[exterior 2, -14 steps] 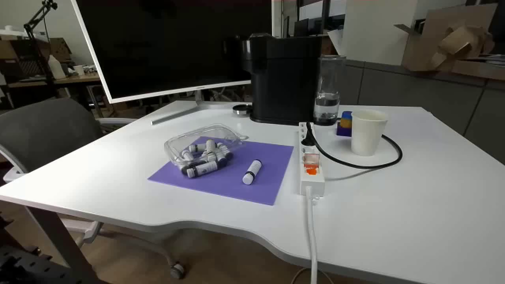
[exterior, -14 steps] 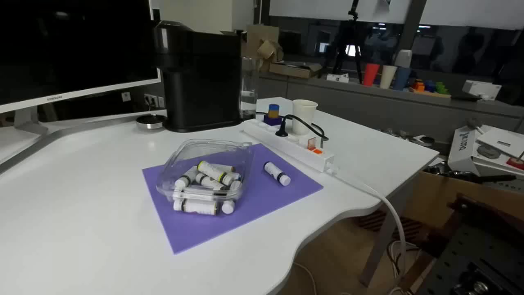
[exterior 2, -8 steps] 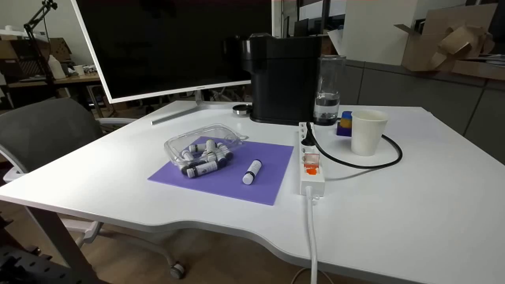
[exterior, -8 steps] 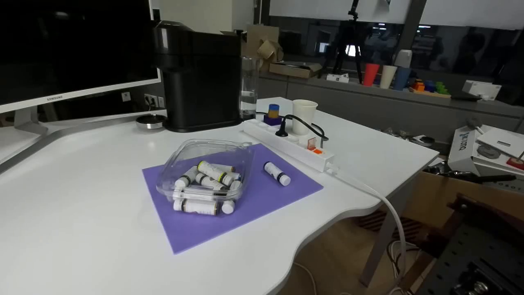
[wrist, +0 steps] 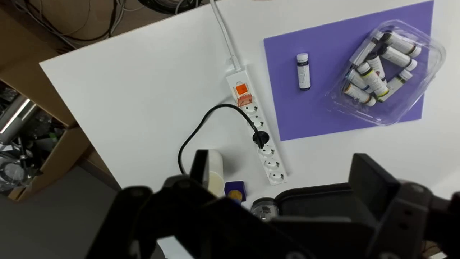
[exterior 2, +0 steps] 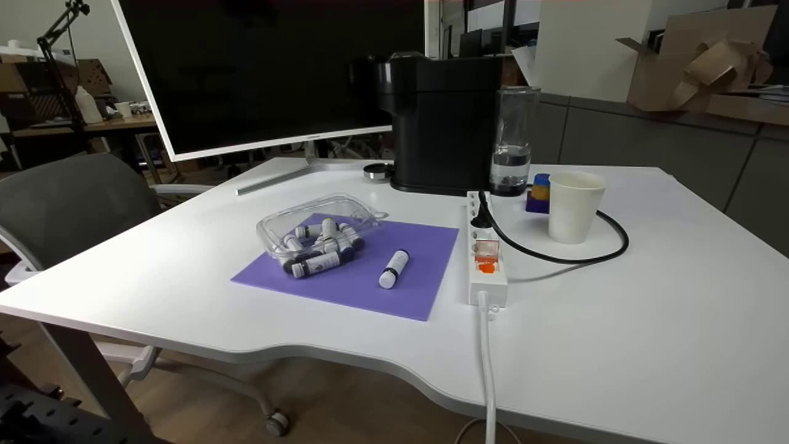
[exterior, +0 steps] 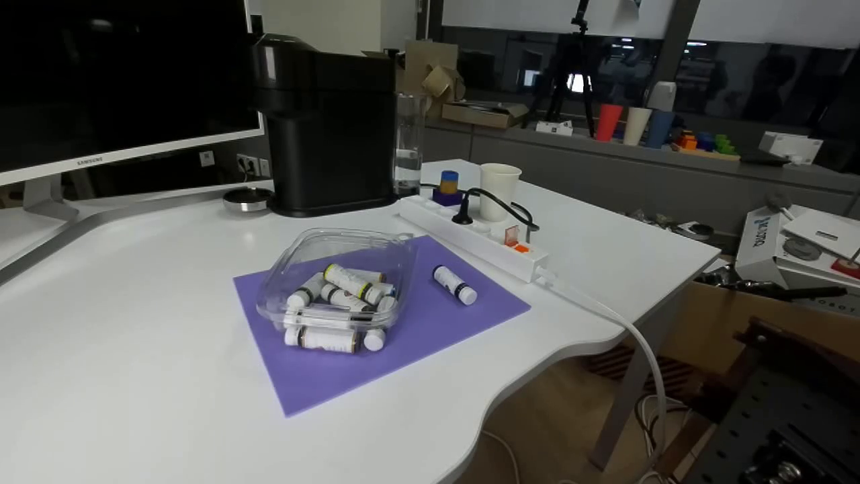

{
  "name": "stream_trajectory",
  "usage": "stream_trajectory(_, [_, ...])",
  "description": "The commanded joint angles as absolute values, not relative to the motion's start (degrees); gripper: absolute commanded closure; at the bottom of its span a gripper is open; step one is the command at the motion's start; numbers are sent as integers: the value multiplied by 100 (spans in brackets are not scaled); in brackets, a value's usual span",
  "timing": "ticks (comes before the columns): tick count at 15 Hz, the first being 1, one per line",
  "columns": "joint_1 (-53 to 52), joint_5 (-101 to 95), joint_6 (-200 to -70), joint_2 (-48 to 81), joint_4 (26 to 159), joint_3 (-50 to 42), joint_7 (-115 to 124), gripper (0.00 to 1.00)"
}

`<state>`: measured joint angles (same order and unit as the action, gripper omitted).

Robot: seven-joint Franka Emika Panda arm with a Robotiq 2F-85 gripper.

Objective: Turn on the switch of the adapter then open the lid of the bowl

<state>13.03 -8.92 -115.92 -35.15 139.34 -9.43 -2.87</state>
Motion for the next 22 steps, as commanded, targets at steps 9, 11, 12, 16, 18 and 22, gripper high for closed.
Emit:
stream_trajectory(9, [930,-666,-13113,-1538,13861,-1370,-1700,0])
stream_trajectory(11, [870,-594,-13286,-1024,13706,-1449,-2242,0])
stream_trajectory(12, [867,-596,-13419,-753,13630,-1462,-2465,0])
stream_trajectory(16, [932,-376,-13598,263,13296,-1410,-3443,0])
stream_trajectory(18, [1020,-465,-13634,-6,13581,-1306,-3162,0])
stream_trajectory(22, [1078,-482,-13643,510,13318,-1255,-3169,0])
